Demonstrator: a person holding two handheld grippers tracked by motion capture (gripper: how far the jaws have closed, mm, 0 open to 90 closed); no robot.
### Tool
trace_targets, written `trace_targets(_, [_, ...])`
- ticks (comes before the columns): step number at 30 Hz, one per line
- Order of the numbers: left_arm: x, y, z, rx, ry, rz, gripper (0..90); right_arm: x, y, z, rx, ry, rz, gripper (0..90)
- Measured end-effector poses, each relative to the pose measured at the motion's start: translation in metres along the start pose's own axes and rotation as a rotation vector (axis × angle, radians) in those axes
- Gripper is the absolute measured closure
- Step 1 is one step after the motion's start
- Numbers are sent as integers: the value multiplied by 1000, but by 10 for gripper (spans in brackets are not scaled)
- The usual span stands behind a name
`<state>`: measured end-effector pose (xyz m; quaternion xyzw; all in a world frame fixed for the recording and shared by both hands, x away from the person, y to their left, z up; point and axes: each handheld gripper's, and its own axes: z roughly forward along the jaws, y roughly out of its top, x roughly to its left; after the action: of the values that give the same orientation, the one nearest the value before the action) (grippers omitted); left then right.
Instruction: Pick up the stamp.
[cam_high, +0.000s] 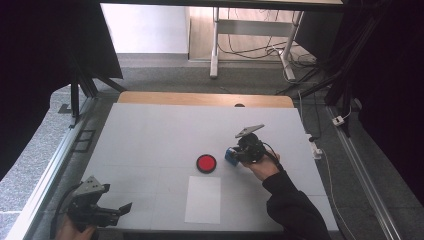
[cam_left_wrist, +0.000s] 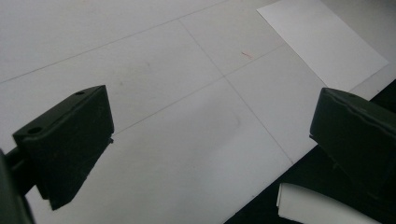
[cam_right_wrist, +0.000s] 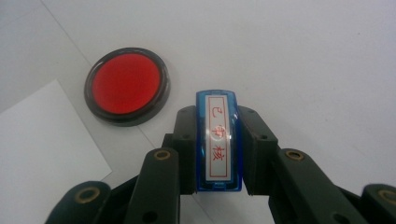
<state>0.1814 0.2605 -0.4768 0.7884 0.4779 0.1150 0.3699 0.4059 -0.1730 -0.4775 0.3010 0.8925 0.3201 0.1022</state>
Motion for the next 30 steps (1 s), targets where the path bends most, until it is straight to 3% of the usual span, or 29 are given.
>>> trace_targets(10, [0,0,0,1,-9,3,1,11,1,-14,-7,23,-63,707])
trace_targets(18, [0,0,0,2,-13,5,2,18,1,-21,-31,35,-62,707])
trace_targets(30, [0,0,0,3,-21,7,3,29,-3,-35,-72,106,-73,707])
